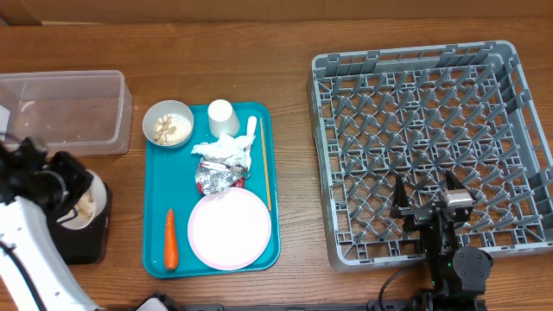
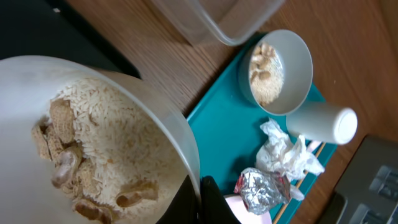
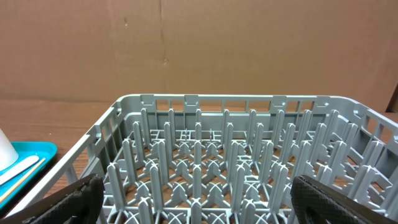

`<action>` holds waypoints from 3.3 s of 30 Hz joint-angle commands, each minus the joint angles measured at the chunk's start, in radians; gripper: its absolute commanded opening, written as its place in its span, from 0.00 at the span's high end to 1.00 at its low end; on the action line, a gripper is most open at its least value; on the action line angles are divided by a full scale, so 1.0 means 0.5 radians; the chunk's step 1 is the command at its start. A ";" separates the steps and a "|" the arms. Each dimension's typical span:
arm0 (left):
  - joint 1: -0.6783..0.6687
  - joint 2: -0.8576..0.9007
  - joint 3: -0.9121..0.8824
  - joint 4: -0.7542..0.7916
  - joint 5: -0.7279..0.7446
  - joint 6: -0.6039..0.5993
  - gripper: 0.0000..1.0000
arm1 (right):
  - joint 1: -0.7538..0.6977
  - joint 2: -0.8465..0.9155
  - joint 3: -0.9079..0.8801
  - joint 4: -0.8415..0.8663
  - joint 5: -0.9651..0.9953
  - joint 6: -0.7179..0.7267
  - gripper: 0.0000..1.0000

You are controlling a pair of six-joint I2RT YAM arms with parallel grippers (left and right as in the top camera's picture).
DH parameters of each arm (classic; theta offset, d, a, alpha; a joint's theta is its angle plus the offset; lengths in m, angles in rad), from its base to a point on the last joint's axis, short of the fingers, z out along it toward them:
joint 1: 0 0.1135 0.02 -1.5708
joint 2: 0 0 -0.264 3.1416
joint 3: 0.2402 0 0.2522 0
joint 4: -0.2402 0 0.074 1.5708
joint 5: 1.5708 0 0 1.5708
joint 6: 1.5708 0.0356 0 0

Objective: Sort waste into correct bins and load items into the dishwasher rack
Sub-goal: 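Lift the bowl with the left gripper and carry it left over the black tray, then tilt the bowl with the left gripper to dump rice and peanuts onto the black tray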

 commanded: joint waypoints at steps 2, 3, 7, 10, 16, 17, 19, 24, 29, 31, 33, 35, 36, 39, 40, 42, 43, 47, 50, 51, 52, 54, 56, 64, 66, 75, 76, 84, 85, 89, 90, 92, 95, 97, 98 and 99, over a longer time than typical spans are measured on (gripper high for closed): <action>0.209 -0.002 -0.124 0.072 0.216 0.062 0.96 | -0.011 -0.020 -0.021 0.011 -0.011 0.000 0.00; 0.246 0.007 -0.153 0.104 0.256 0.068 0.96 | -0.011 -0.020 -0.021 0.011 -0.012 0.000 0.00; 0.366 0.046 -0.253 0.229 0.427 0.095 0.96 | -0.011 -0.020 -0.021 0.011 -0.012 0.000 0.00; 0.420 0.062 -0.289 0.292 0.518 0.146 0.96 | -0.011 -0.020 -0.021 0.011 -0.012 0.000 0.00; 0.457 0.093 -0.312 0.361 0.486 0.141 0.96 | -0.011 -0.020 -0.021 0.011 -0.012 0.000 0.00; 0.457 0.107 -0.312 0.367 0.465 0.134 0.96 | -0.011 -0.020 -0.021 0.011 -0.012 0.000 0.00; 0.459 0.140 -0.312 0.395 0.472 0.134 0.96 | -0.011 -0.020 -0.021 0.012 -0.012 0.000 0.00; 0.488 0.251 -0.312 0.454 0.483 0.086 0.96 | -0.011 -0.020 -0.021 0.011 -0.012 0.000 0.00; 0.559 0.363 -0.312 0.468 0.641 0.108 0.96 | -0.011 -0.020 -0.021 0.011 -0.012 0.000 0.00; 0.601 0.379 -0.312 0.487 0.816 0.154 0.96 | -0.011 -0.020 -0.021 0.011 -0.012 0.000 0.00; 0.645 0.380 -0.312 0.507 0.922 0.169 0.96 | -0.011 -0.020 -0.021 0.011 -0.012 0.000 0.00; 0.694 0.380 -0.312 0.503 0.951 0.180 0.96 | -0.011 -0.020 -0.021 0.011 -0.012 0.000 0.00; 0.720 0.381 -0.312 0.493 0.950 0.194 0.96 | -0.011 -0.020 -0.021 0.011 -0.012 0.000 0.00; 0.800 0.382 -0.312 0.446 0.928 0.232 0.96 | -0.011 -0.020 -0.021 0.011 -0.012 0.000 0.00; 0.826 0.384 -0.312 0.434 0.909 0.233 0.96 | -0.011 -0.020 -0.021 0.011 -0.012 0.000 0.00; 0.870 0.394 -0.312 0.426 0.920 0.233 0.96 | -0.011 -0.020 -0.021 0.011 -0.012 0.000 0.00; 0.887 0.399 -0.312 0.427 0.950 0.235 0.96 | -0.011 -0.020 -0.021 0.011 -0.012 0.000 0.00; 0.919 0.408 -0.312 0.446 1.084 0.347 0.96 | -0.011 -0.020 -0.021 0.011 -0.012 0.000 0.00; 0.919 0.409 -0.312 0.470 1.094 0.378 0.96 | -0.011 -0.020 -0.021 0.011 -0.012 0.000 0.00; 0.919 0.409 -0.312 0.475 1.108 0.405 0.96 | -0.011 -0.020 -0.021 0.011 -0.012 0.000 0.00; 0.919 0.410 -0.312 0.481 1.116 0.423 0.96 | -0.011 -0.020 -0.021 0.011 -0.012 0.000 0.00; 0.919 0.425 -0.312 0.488 1.125 0.421 0.96 | -0.011 -0.020 -0.021 0.011 -0.012 0.000 0.00; 0.919 0.447 -0.312 0.489 1.127 0.423 0.96 | -0.011 -0.020 -0.021 0.011 -0.012 0.000 0.00; 0.957 0.632 -0.312 0.496 1.498 0.558 0.96 | -0.011 -0.020 -0.021 0.011 -0.012 0.000 0.00; 0.975 0.674 -0.312 0.488 1.544 0.571 0.96 | -0.011 -0.020 -0.021 0.011 -0.012 0.000 0.00; 1.119 0.706 -0.312 0.451 1.602 0.629 0.96 | -0.011 -0.020 -0.021 0.011 -0.012 0.000 0.00; 1.146 0.706 -0.312 0.443 1.617 0.645 0.96 | -0.011 -0.020 -0.021 0.011 -0.012 0.000 0.00; 1.254 0.747 -0.313 0.347 1.794 0.836 0.96 | -0.011 -0.020 -0.021 0.011 -0.012 0.000 0.00; 1.254 0.758 -0.313 0.347 1.833 0.848 0.96 | -0.011 -0.020 -0.021 0.011 -0.012 0.000 0.00; 1.253 0.820 -0.313 0.339 1.894 0.871 0.96 | -0.011 -0.020 -0.021 0.011 -0.012 0.000 0.00; 1.253 0.837 -0.313 0.336 1.894 0.871 0.96 | -0.011 -0.020 -0.021 0.011 -0.012 0.000 0.00; 1.253 0.871 -0.313 0.328 1.894 0.877 0.96 | -0.011 -0.020 -0.021 0.011 -0.012 0.000 0.00; 1.253 0.917 -0.313 0.323 1.897 0.877 0.96 | -0.011 -0.020 -0.021 0.011 -0.012 0.000 0.00; 1.253 0.935 -0.313 0.323 1.956 0.888 0.96 | -0.011 -0.020 -0.021 0.011 -0.012 0.000 0.00; 1.253 0.944 -0.313 0.322 2.020 0.921 0.96 | -0.011 -0.020 -0.021 0.011 -0.012 0.000 0.00; 1.252 0.951 -0.313 0.322 2.069 0.928 0.96 | -0.011 -0.020 -0.021 0.011 -0.012 0.000 0.00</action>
